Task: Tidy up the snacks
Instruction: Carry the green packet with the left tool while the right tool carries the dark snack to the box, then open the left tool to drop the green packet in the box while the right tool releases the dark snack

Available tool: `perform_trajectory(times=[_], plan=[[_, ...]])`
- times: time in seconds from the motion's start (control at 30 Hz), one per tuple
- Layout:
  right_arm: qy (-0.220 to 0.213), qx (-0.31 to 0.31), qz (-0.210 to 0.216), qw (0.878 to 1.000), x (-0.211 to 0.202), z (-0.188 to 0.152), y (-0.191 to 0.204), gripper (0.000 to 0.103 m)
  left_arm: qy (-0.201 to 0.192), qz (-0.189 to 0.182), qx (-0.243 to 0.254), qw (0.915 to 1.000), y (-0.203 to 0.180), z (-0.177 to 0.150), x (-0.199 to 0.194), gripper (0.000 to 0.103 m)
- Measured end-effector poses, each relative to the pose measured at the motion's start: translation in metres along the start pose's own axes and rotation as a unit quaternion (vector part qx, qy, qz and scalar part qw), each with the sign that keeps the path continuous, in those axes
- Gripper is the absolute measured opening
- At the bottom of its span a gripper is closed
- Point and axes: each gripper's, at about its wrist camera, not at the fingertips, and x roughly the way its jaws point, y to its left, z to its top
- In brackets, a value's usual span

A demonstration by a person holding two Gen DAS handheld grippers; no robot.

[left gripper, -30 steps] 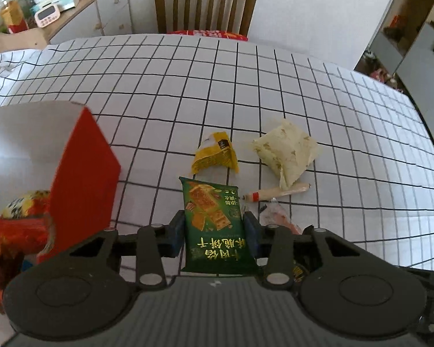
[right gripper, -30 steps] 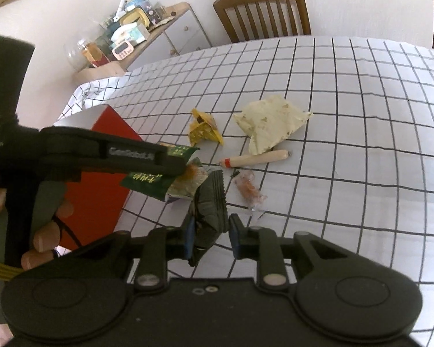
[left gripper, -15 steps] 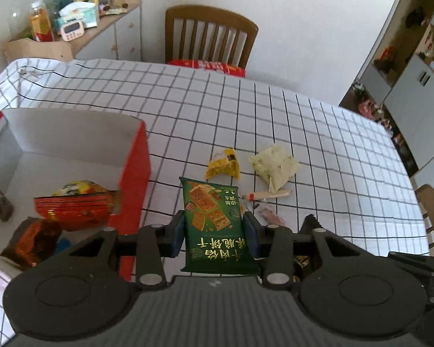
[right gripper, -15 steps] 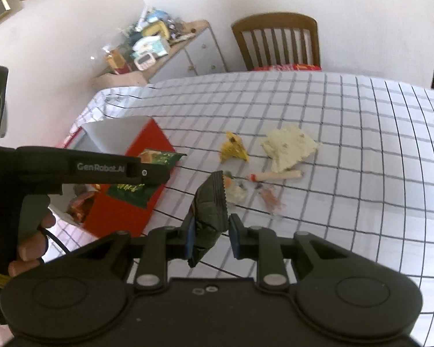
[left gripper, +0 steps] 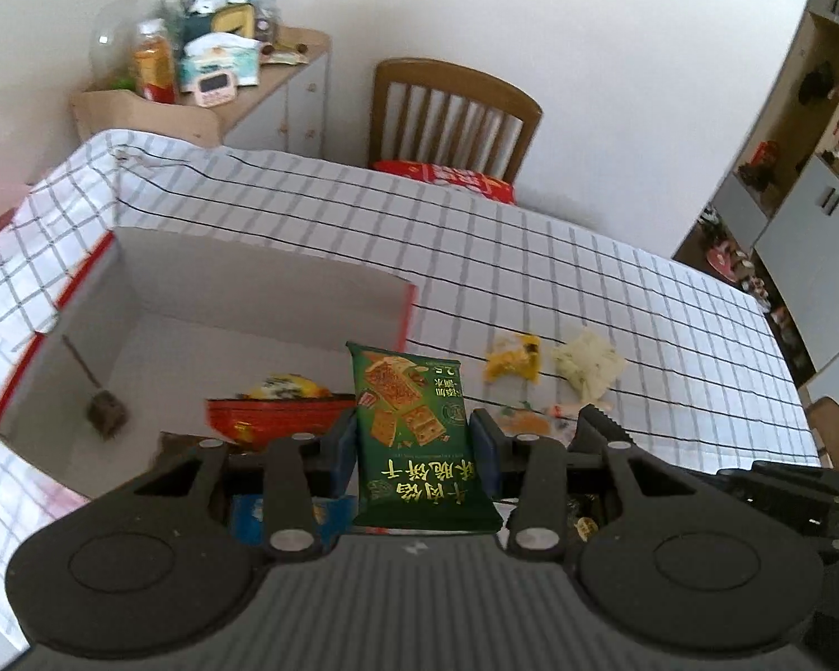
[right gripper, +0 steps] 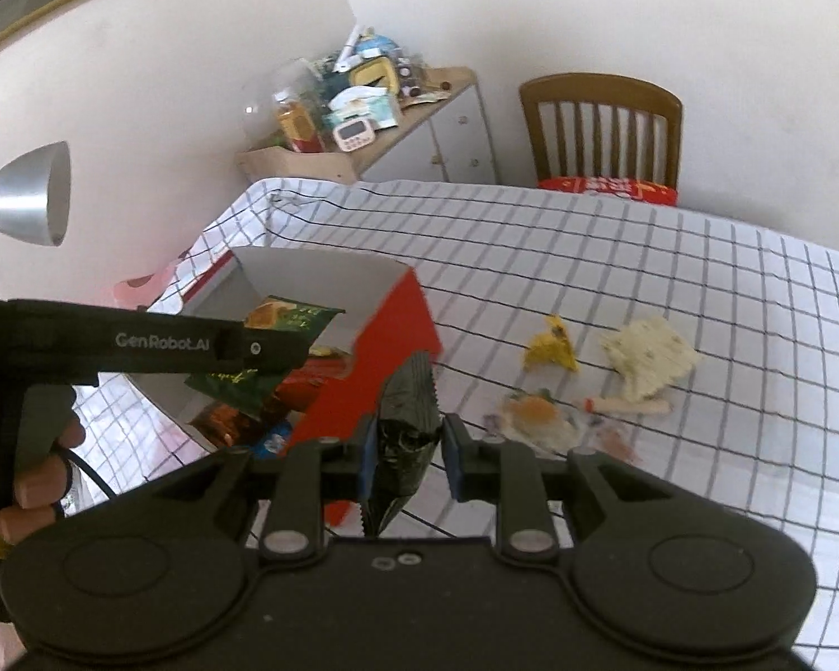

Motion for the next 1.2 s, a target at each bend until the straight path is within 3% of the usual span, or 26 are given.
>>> perform_trajectory(times=[0.63, 0.83, 0.97, 1.2], plan=[[0.025, -0.016, 0.009, 1.000, 0.090, 0.043, 0.073, 0.023, -0.005, 0.057, -0.039, 0.9976, 0.123, 0.027, 0.006, 0.042], [0.058, -0.033, 0.013, 0.998, 0.117, 0.033, 0.091, 0.023, 0.019, 0.072, -0.050, 0.9960, 0.156, 0.030, 0.033, 0.042], [0.073, -0.029, 0.010, 0.997, 0.130, 0.025, 0.096, 0.023, 0.047, 0.060, -0.069, 0.9947, 0.171, 0.024, 0.052, 0.042], [0.092, -0.013, -0.001, 0.996, 0.143, 0.018, 0.093, 0.023, 0.084, 0.062, -0.070, 0.9921, 0.176, 0.010, 0.078, 0.042]])
